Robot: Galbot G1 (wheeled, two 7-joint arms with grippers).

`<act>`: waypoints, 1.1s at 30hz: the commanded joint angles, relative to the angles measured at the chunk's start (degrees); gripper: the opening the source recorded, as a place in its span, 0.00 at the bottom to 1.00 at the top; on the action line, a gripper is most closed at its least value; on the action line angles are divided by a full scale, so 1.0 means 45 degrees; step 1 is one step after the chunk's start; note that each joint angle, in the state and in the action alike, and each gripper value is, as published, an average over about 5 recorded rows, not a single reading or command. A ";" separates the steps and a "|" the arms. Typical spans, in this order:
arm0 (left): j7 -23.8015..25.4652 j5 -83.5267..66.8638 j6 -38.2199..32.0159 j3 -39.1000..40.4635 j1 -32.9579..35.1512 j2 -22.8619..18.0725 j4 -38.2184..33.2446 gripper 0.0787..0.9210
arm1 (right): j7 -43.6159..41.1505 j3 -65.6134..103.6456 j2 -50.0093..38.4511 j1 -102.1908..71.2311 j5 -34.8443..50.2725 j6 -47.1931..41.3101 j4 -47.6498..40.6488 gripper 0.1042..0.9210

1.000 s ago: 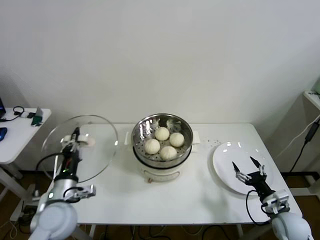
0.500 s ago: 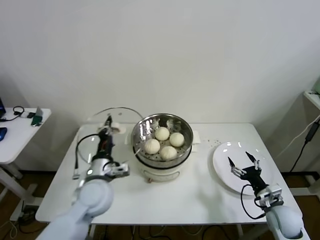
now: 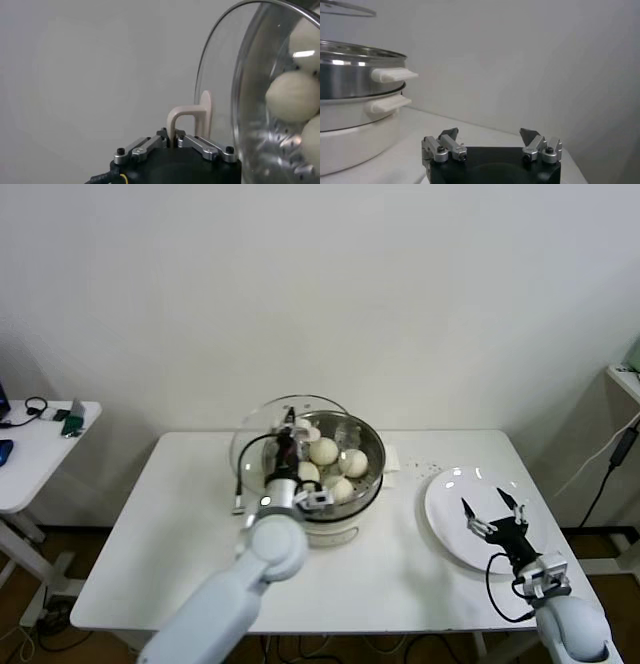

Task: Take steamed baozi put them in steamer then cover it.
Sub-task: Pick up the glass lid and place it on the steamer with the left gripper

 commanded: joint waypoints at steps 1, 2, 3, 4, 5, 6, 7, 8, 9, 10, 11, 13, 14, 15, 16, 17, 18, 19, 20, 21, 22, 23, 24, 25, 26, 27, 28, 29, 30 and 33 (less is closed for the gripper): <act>0.0557 0.0890 0.0611 0.1080 -0.0965 -0.2453 0.1979 0.09 | -0.0030 0.0140 0.0039 0.0002 -0.0041 0.0077 -0.0051 0.88; 0.0612 0.0938 0.0611 0.1065 -0.0936 -0.2463 0.2050 0.09 | -0.0033 0.0154 0.0047 -0.0005 -0.0040 0.0089 -0.0056 0.88; 0.0662 0.0979 0.0611 0.1041 -0.0910 -0.2465 0.2116 0.09 | -0.0036 0.0163 0.0055 -0.0010 -0.0038 0.0097 -0.0058 0.88; 0.0673 0.0996 0.0611 0.1019 -0.0888 -0.2462 0.2171 0.09 | -0.0037 0.0166 0.0065 -0.0014 -0.0041 0.0107 -0.0060 0.88; 0.0679 0.1009 0.0611 0.1002 -0.0874 -0.2457 0.2219 0.09 | -0.0040 0.0167 0.0079 -0.0019 -0.0045 0.0117 -0.0064 0.88; 0.0686 0.1026 0.0611 0.0984 -0.0864 -0.2454 0.2267 0.09 | -0.0043 0.0164 0.0095 -0.0024 -0.0050 0.0126 -0.0068 0.88; 0.0696 0.1036 0.0611 0.0969 -0.0860 -0.2455 0.2300 0.09 | -0.0045 0.0158 0.0109 -0.0026 -0.0060 0.0134 -0.0072 0.88; 0.0716 0.1064 0.0611 0.0945 -0.0852 -0.2463 0.2335 0.09 | -0.0047 0.0152 0.0135 -0.0026 -0.0077 0.0146 -0.0076 0.88; 0.0738 0.1095 0.0611 0.0914 -0.0845 -0.2472 0.2369 0.09 | -0.0050 0.0143 0.0160 -0.0026 -0.0092 0.0153 -0.0076 0.88; 0.0763 0.1126 0.0611 0.0884 -0.0838 -0.2479 0.2399 0.09 | -0.0051 0.0135 0.0180 -0.0025 -0.0106 0.0159 -0.0076 0.88; 0.0789 0.1155 0.0611 0.0854 -0.0831 -0.2481 0.2431 0.09 | -0.0053 0.0127 0.0202 -0.0025 -0.0128 0.0168 -0.0075 0.88; 0.0823 0.1200 0.0611 0.0806 -0.0822 -0.2472 0.2503 0.09 | -0.0058 0.0113 0.0235 -0.0029 -0.0154 0.0183 -0.0072 0.88; 0.0840 0.1215 0.0611 0.0793 -0.0823 -0.2468 0.2541 0.09 | -0.0061 0.0111 0.0245 -0.0030 -0.0162 0.0190 -0.0075 0.88; 0.0852 0.1243 0.0611 0.0782 -0.0828 -0.2464 0.2580 0.09 | -0.0064 0.0111 0.0254 -0.0031 -0.0170 0.0200 -0.0082 0.88; 0.0864 0.1272 0.0611 0.0773 -0.0835 -0.2463 0.2617 0.09 | -0.0066 0.0116 0.0258 -0.0031 -0.0171 0.0209 -0.0090 0.88; 0.0878 0.1300 0.0611 0.0755 -0.0844 -0.2467 0.2658 0.09 | -0.0071 0.0124 0.0262 -0.0030 -0.0171 0.0222 -0.0100 0.88; 0.0891 0.1334 0.0611 0.0729 -0.0854 -0.2473 0.2708 0.09 | -0.0078 0.0135 0.0265 -0.0032 -0.0169 0.0235 -0.0107 0.88; 0.0896 0.1369 0.0611 0.0704 -0.0864 -0.2474 0.2755 0.09 | -0.0085 0.0145 0.0268 -0.0034 -0.0168 0.0246 -0.0112 0.88; 0.0903 0.1388 0.0611 0.0683 -0.0874 -0.2468 0.2799 0.09 | -0.0092 0.0158 0.0271 -0.0040 -0.0166 0.0259 -0.0113 0.88; 0.0909 0.1404 0.0611 0.0668 -0.0883 -0.2454 0.2834 0.09 | -0.0102 0.0172 0.0274 -0.0048 -0.0165 0.0270 -0.0116 0.88; 0.0912 0.1423 0.0611 0.0670 -0.0888 -0.2431 0.2860 0.09 | -0.0112 0.0187 0.0274 -0.0054 -0.0163 0.0282 -0.0121 0.88; 0.0919 0.1443 0.0611 0.0684 -0.0889 -0.2405 0.2878 0.09 | -0.0123 0.0203 0.0276 -0.0059 -0.0162 0.0294 -0.0133 0.88; 0.0929 0.1464 0.0611 0.0700 -0.0886 -0.2381 0.2893 0.09 | -0.0136 0.0220 0.0279 -0.0063 -0.0161 0.0309 -0.0147 0.88; 0.0940 0.1490 0.0611 0.0710 -0.0878 -0.2360 0.2906 0.09 | -0.0151 0.0234 0.0283 -0.0065 -0.0161 0.0321 -0.0159 0.88; 0.0954 0.1517 0.0611 0.0716 -0.0869 -0.2344 0.2918 0.09 | -0.0168 0.0245 0.0288 -0.0066 -0.0159 0.0332 -0.0169 0.88; 0.0968 0.1539 0.0611 0.0714 -0.0862 -0.2324 0.2926 0.09 | -0.0186 0.0252 0.0296 -0.0068 -0.0157 0.0340 -0.0175 0.88; 0.0979 0.1560 0.0611 0.0708 -0.0861 -0.2298 0.2926 0.09 | -0.0205 0.0255 0.0304 -0.0070 -0.0158 0.0349 -0.0177 0.88; 0.0985 0.1574 0.0611 0.0701 -0.0866 -0.2270 0.2924 0.09 | -0.0222 0.0255 0.0314 -0.0073 -0.0160 0.0356 -0.0178 0.88; 0.0988 0.1582 0.0611 0.0690 -0.0877 -0.2241 0.2922 0.09 | -0.0236 0.0255 0.0322 -0.0075 -0.0161 0.0360 -0.0179 0.88; 0.0984 0.1585 0.0611 0.0671 -0.0923 -0.2151 0.2927 0.09 | -0.0260 0.0249 0.0346 -0.0075 -0.0168 0.0370 -0.0185 0.88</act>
